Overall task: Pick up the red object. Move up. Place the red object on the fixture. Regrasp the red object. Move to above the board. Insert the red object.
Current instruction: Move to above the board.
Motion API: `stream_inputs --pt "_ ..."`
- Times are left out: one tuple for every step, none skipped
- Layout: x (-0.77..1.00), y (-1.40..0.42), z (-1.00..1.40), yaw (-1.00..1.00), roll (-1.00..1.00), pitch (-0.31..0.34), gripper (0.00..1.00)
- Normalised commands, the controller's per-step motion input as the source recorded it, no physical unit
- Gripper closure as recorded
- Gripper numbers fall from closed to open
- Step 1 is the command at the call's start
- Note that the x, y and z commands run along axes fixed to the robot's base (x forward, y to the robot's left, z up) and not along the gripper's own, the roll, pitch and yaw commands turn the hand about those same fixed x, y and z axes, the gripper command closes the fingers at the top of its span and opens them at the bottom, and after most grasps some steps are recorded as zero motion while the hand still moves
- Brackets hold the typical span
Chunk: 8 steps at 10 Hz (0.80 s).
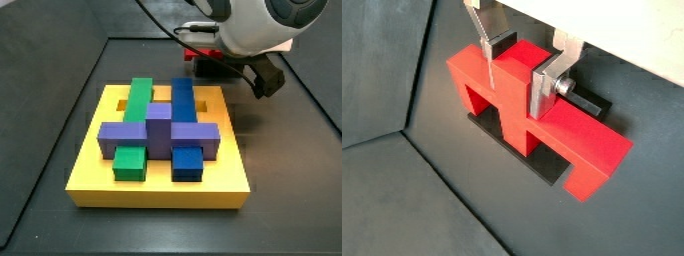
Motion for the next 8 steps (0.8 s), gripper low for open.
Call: stream_inputs --pt "0.0 0.0 1.4 0.0 0.0 0.0 1.0" --pt "-0.03 0.01 1.4 0.02 -0.05 0.1 1.0" --pt "-0.05 0.02 1.4 -0.01 -0.13 0.091 1.0" --pt "-0.05 0.02 1.4 0.05 -0.07 0.062 1.0" --pt "-0.04 0.01 1.4 0.05 -0.02 0.07 1.0" --pt "-0.04 0.0 1.4 0.05 -0.01 0.06 1.0" --pt "-0.04 0.0 1.4 0.06 -0.02 0.045 1.0" --pt "-0.01 -0.01 0.77 0.06 -0.01 0.038 1.0"
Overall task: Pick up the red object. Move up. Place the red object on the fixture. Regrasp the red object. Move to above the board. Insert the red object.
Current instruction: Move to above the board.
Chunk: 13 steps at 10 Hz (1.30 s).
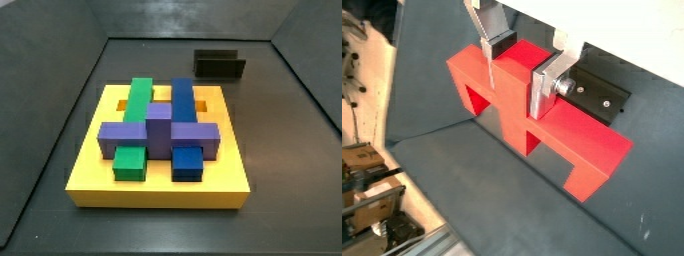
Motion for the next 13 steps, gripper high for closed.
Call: stream_inputs --pt "0.01 -0.01 0.37 0.06 0.0 0.04 1.0" --pt "-0.88 -1.4 0.26 0.0 -1.0 0.069 1.0" --pt "-0.89 -1.4 0.28 0.0 -1.0 0.06 1.0" --pt "-0.95 -1.4 0.29 0.0 -1.0 0.048 1.0" --pt "-0.97 -1.4 0.26 0.01 -1.0 0.048 1.0" --pt "-0.95 -1.4 0.26 0.01 -1.0 0.048 1.0" --pt "-0.98 -1.4 0.25 0.02 -1.0 0.041 1.0" --pt "-0.53 -0.72 0.13 0.02 -1.0 0.036 1.0" --pt "-0.22 -0.23 0.03 0.03 -1.0 0.032 1.0" --pt "-0.12 -0.1 0.02 0.02 -1.0 0.027 1.0" --pt "-0.11 -0.05 0.02 0.02 -1.0 0.013 1.0" --pt "-0.08 -0.01 0.0 0.02 -1.0 -0.005 1.0" --pt "-0.07 0.02 0.01 0.02 -1.0 -0.017 1.0"
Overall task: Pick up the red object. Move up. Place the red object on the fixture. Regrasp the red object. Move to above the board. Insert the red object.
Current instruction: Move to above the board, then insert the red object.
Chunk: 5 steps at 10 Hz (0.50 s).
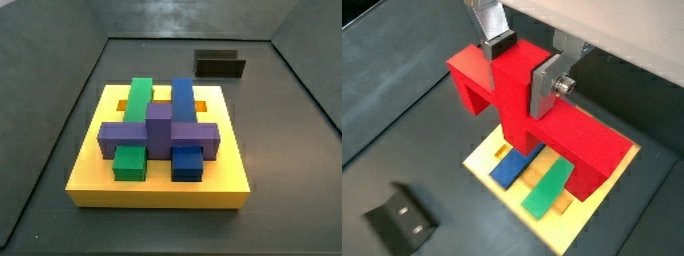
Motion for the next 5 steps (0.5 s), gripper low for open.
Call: stream_inputs --pt "-0.06 0.03 0.0 0.01 -0.79 -0.026 1.0" --pt "-0.05 0.02 -0.01 0.0 -0.55 -0.034 1.0" --pt "-0.03 0.01 0.0 0.0 -0.31 -0.03 1.0" --pt "-0.02 0.03 0.0 -0.01 0.0 -0.006 1.0" --pt "0.0 0.39 -0.07 0.0 -0.17 0.0 1.0"
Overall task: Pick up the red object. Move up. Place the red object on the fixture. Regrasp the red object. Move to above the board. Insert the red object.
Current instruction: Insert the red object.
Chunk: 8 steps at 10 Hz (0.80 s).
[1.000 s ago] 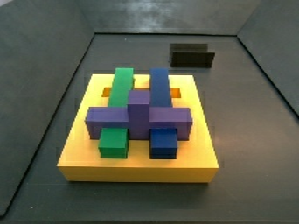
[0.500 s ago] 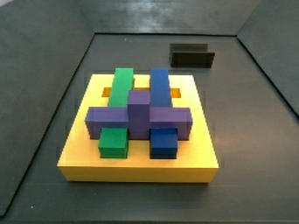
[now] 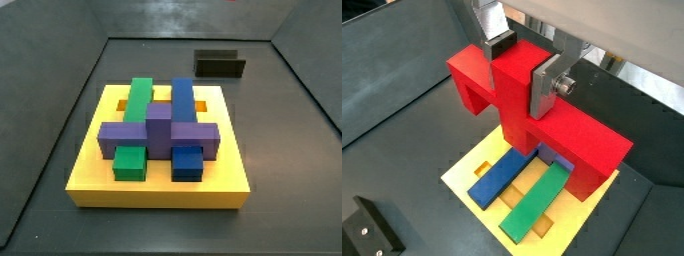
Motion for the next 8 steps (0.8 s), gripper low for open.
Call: stream_inputs --pt "0.0 0.67 -0.44 0.0 -0.36 -0.066 1.0" --pt "0.0 0.66 -0.61 0.0 -0.27 -0.106 1.0" --pt "0.0 0.19 -0.92 0.09 -0.02 -0.16 1.0" --pt "0.0 -0.04 -0.83 0.29 0.09 -0.179 1.0" --pt "0.0 -0.01 -0.69 0.23 0.27 -0.13 1.0" --pt "0.0 -0.01 -0.66 0.2 0.29 -0.101 1.0" --pt "0.0 0.0 -0.62 0.2 0.3 -0.123 1.0" --pt "0.0 0.0 -0.6 0.14 0.34 -0.074 1.0"
